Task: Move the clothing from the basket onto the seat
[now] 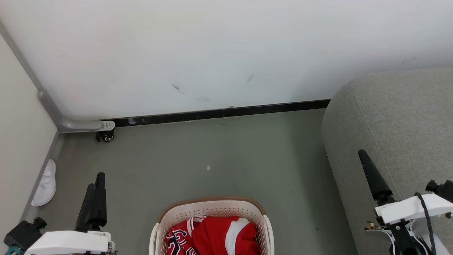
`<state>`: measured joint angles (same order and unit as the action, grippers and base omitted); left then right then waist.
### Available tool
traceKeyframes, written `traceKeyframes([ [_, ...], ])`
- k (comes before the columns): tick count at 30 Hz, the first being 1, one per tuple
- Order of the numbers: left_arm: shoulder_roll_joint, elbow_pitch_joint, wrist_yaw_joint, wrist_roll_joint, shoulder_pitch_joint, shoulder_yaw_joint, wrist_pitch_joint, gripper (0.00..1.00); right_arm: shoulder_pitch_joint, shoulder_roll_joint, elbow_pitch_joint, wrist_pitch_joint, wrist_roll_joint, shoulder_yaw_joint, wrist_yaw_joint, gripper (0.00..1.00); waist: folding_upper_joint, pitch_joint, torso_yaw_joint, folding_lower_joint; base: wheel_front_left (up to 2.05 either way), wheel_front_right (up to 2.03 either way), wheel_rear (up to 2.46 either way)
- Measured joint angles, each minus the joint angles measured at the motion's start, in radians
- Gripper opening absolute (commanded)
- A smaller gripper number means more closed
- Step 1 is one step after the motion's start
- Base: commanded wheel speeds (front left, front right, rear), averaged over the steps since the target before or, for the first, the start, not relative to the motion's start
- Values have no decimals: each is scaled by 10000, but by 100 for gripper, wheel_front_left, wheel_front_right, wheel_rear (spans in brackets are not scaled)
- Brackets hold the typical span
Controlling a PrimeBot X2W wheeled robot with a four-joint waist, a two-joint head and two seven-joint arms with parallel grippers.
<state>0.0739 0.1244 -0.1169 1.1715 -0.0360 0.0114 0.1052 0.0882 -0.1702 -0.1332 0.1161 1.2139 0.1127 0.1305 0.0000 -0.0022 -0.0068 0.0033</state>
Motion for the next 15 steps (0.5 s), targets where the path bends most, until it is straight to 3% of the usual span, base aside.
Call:
traceKeyframes([
  [7,259,-6,21,-1373,-198,293,334,100,35,-387,10,303,-1126,393,0,100,0,53,-11,-18,0,0,0],
  [15,548,-27,353,-3310,-322,621,663,100,371,-652,-29,612,-2543,815,0,100,0,78,-26,-23,0,0,0],
])
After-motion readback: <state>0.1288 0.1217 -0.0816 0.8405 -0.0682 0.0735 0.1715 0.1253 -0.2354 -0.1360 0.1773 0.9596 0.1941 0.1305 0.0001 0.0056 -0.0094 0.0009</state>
